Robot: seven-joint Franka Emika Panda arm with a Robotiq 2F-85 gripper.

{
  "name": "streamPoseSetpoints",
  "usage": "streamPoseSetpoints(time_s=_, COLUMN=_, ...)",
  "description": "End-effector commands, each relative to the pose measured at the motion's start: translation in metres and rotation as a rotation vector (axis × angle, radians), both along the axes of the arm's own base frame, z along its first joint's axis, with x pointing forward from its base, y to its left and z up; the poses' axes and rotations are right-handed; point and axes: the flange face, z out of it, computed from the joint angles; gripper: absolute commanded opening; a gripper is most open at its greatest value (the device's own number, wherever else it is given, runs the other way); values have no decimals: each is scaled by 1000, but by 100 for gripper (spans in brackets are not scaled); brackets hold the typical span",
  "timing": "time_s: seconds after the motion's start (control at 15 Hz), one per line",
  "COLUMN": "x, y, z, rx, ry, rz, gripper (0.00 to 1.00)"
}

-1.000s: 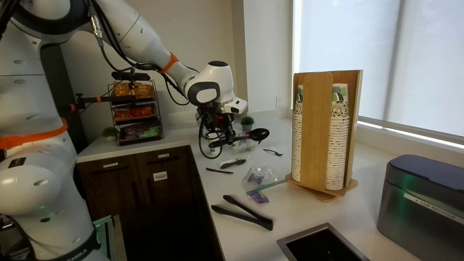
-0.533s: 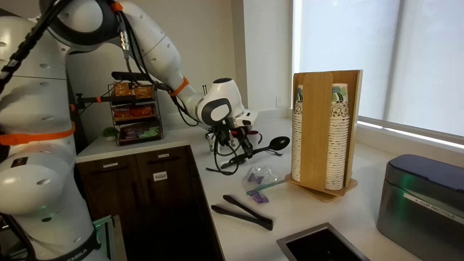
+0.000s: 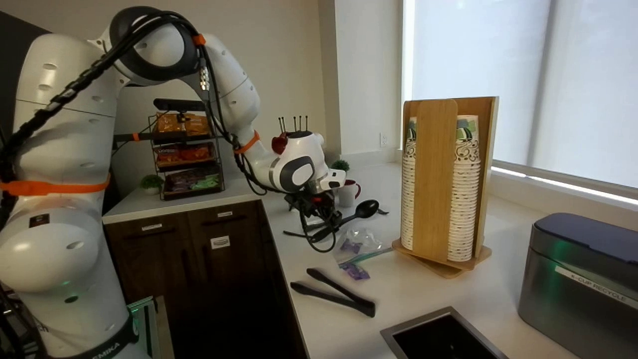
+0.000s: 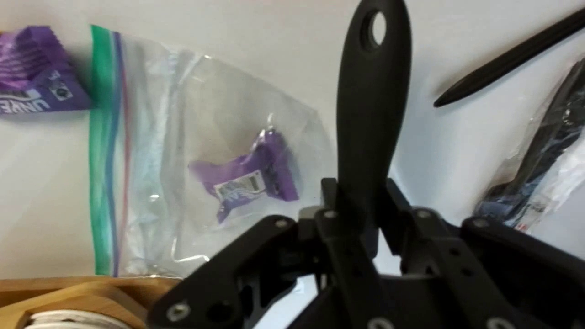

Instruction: Place the large spoon in between the clear bags

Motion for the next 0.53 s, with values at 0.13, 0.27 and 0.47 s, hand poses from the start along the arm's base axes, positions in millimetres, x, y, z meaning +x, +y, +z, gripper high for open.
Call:
streamPoseSetpoints(time_s=0.13, x=-7, y=24, z=-6, rx=-47, ry=16, rz=130, gripper=6)
streamPoseSetpoints(time_s=0.27, x=-9, y=27, z=-10, rx=-57, ry=27, rz=141, gripper=6)
streamPoseSetpoints(time_s=0.47, x=-14, y=29, z=-19, rx=-68, ry=54, rz=156, gripper=6)
